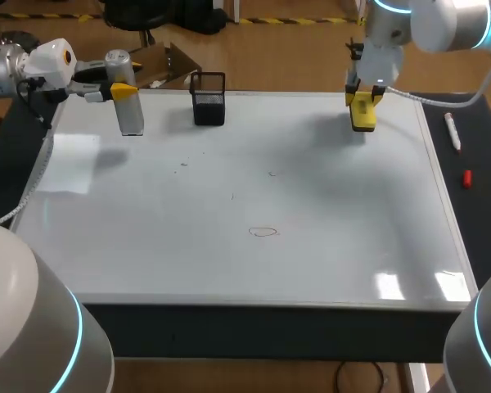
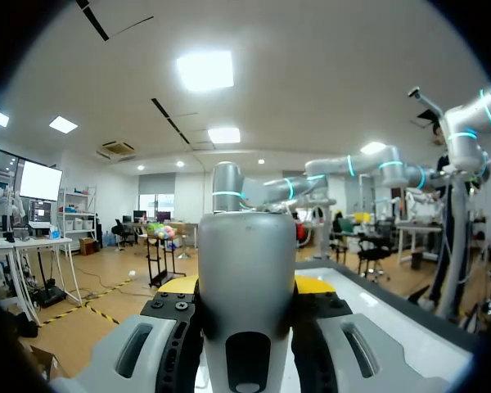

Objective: Pick up the inspection probe, press it on each red-marked spot on the whiteboard one by one, put down the probe, pick up the eraser, and wipe off all the red marks.

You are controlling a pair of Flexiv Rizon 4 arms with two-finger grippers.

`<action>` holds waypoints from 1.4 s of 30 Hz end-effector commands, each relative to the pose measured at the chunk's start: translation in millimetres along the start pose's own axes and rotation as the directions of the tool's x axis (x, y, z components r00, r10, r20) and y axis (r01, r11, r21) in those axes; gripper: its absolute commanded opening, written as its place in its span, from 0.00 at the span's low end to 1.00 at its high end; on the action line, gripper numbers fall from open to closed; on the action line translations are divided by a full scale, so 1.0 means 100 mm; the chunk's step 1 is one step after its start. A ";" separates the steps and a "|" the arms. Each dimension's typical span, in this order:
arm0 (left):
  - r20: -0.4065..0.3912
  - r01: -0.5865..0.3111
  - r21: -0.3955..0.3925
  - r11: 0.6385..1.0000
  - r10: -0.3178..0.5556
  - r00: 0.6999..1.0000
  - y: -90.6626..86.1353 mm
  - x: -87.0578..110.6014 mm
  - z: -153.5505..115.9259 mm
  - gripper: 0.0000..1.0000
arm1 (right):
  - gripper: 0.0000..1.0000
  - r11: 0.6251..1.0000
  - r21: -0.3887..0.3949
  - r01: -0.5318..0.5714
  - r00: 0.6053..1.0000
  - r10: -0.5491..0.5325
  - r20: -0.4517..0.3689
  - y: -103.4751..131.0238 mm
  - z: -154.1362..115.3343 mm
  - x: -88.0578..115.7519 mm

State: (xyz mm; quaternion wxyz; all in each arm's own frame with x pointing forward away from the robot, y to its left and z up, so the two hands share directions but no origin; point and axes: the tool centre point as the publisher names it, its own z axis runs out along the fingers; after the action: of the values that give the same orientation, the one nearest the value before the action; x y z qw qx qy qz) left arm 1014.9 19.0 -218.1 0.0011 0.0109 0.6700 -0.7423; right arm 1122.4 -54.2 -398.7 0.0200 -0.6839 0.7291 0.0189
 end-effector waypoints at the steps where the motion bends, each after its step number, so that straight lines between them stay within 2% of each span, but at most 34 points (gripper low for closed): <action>1: -0.033 -0.033 -0.005 0.999 0.033 0.999 -0.11 0.14 0.12 0.00 | 0.00 1.000 -0.002 0.003 1.000 -0.003 -0.002 -0.02 -0.01 0.01; 7: -0.089 -0.067 0.026 0.997 0.069 0.994 -0.27 0.53 0.47 0.00 | 0.00 1.000 -0.002 0.003 1.000 -0.003 -0.002 -0.02 -0.01 0.01; 17: -0.228 0.004 0.058 0.998 0.009 0.974 -0.26 1.10 1.15 0.00 | 0.00 1.000 -0.002 0.003 1.000 -0.003 -0.002 -0.02 -0.01 0.01; 19: -0.247 0.012 0.090 0.996 0.010 0.969 -0.25 1.23 1.27 0.00 | 0.00 1.000 -0.002 0.003 1.000 -0.003 -0.002 -0.02 -0.01 0.01; 20: -0.255 -0.003 0.071 0.997 0.021 0.967 -0.25 1.29 1.33 0.00 | 0.00 1.000 -0.002 0.003 1.000 -0.003 -0.002 -0.02 -0.01 0.01; 27: -0.368 0.011 0.108 0.994 0.029 0.930 -0.31 1.66 1.73 0.00 | 0.00 1.000 -0.002 0.003 1.000 -0.003 -0.002 -0.02 -0.01 0.01; 36: -0.493 0.067 0.088 0.994 -0.015 0.870 -0.17 2.03 2.12 0.00 | 0.00 1.000 -0.002 0.003 1.000 -0.003 -0.002 -0.02 -0.01 0.01; 42: -0.535 0.093 0.067 0.993 -0.043 0.843 -0.02 2.23 2.23 0.00 | 0.00 1.000 -0.002 0.003 1.000 -0.003 -0.002 -0.02 -0.01 0.01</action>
State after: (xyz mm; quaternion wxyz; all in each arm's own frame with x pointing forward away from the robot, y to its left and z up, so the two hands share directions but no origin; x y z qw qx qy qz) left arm 788.1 -193.4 -191.6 -0.2057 0.1901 0.6154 -0.7368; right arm 1122.8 -54.3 -399.0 0.0202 -0.6840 0.7290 0.0197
